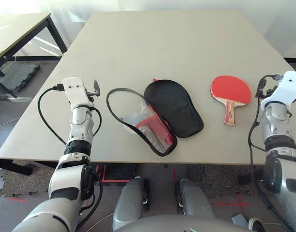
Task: Store the ping-pong paddle in its case and zip it.
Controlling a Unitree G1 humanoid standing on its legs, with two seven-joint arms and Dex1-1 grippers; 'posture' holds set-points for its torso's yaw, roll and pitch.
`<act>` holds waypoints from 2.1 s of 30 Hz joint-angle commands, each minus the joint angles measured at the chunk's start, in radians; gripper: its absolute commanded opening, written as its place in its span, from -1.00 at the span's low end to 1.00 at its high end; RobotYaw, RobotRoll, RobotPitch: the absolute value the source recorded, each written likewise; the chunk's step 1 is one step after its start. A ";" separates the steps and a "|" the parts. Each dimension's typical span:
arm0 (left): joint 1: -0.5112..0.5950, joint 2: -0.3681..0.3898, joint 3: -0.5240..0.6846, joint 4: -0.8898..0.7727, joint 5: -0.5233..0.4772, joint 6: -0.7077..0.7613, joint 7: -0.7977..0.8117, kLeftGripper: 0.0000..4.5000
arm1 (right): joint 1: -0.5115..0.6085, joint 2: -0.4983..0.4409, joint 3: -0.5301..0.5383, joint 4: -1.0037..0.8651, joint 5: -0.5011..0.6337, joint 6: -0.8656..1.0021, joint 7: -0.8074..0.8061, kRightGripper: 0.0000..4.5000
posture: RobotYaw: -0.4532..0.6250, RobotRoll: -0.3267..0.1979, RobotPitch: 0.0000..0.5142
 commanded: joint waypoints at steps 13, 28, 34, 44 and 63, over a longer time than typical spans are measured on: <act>-0.060 0.115 -0.010 -0.049 -0.046 0.053 -0.240 1.00 | 0.092 0.117 -0.052 -0.917 0.202 1.196 -0.110 0.98 | -0.18 0.25 -0.57; -0.081 0.199 -0.028 -0.260 -0.200 0.280 -0.718 1.00 | 0.102 0.285 -0.128 -1.148 0.143 1.647 -0.094 0.98 | -0.14 0.25 -0.50; -0.025 0.202 -0.047 -0.423 -0.261 0.413 -0.818 1.00 | 0.142 0.319 -0.119 -1.112 0.101 1.626 -0.065 0.98 | -0.10 0.25 -0.52; -0.008 0.204 -0.039 -0.461 -0.265 0.461 -0.826 1.00 | 0.156 0.299 -0.068 -1.105 0.066 1.575 0.008 -0.44 | -0.09 0.25 -0.54; 0.010 0.207 -0.033 -0.477 -0.257 0.456 -0.800 1.00 | 0.124 0.198 0.180 -1.339 0.201 1.657 0.324 -0.49 | -0.05 0.25 -0.52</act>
